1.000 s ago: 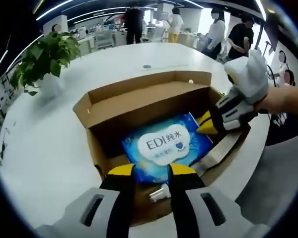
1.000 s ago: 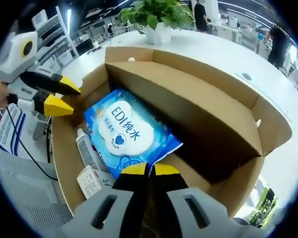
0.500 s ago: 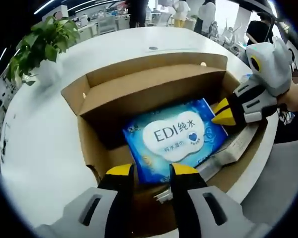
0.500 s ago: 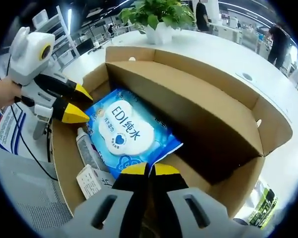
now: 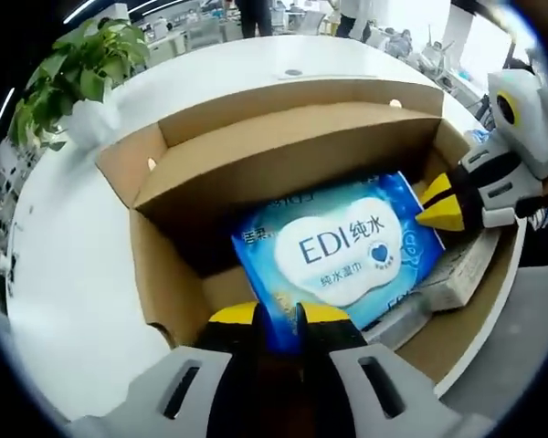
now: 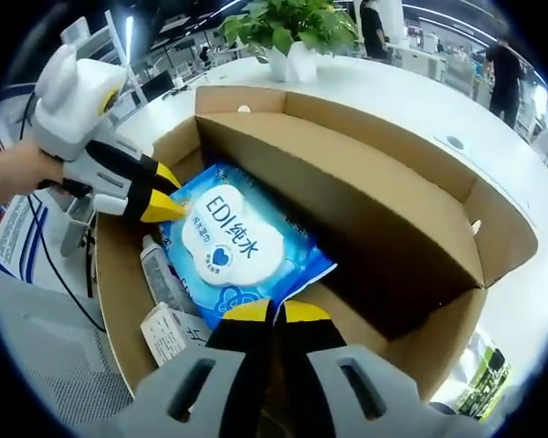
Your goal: Operate the shoe box by opening the lid, removing the specified soft item, and placing it in the target area until the item is outside and the box remains undamaged.
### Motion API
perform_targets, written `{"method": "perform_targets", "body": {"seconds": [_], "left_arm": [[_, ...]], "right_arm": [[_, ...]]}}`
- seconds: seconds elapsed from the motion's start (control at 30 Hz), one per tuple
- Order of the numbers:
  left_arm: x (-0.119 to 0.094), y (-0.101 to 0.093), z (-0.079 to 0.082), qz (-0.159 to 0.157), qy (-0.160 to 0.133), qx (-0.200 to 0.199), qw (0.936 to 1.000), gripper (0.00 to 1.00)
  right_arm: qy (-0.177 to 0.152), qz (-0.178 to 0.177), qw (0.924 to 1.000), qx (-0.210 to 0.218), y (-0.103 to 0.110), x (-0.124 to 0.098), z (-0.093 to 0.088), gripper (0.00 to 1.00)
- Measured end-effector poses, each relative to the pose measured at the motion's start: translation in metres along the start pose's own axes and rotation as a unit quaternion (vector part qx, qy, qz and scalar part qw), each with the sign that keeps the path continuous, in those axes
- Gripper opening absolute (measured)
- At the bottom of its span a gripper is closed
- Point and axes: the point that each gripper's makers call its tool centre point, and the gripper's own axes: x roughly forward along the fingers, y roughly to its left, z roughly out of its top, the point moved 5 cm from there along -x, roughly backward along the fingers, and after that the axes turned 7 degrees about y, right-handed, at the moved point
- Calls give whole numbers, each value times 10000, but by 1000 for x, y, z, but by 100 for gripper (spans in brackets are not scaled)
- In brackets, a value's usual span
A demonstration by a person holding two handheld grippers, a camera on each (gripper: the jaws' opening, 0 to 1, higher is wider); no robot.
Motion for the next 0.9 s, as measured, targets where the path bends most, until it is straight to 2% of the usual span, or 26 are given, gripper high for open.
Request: {"method": "perform_targets", "body": {"seconds": [0.27, 0.33, 0.73, 0.9], "left_arm": [[8, 7, 2, -27, -76, -44, 10000, 7], [8, 8, 2, -56, -158, -196, 9997, 5], [-9, 5, 1, -43, -456, -301, 9985, 0], [-14, 6, -4, -79, -516, -381, 9979, 0]], "right_arm": [[-26, -15, 10000, 58, 1, -1, 1, 1], [-43, -23, 10000, 68, 2, -1, 1, 1], [-216, -66, 9997, -35, 4, -7, 0, 1], [-296, -92, 9995, -112, 6, -11, 0, 1]]}}
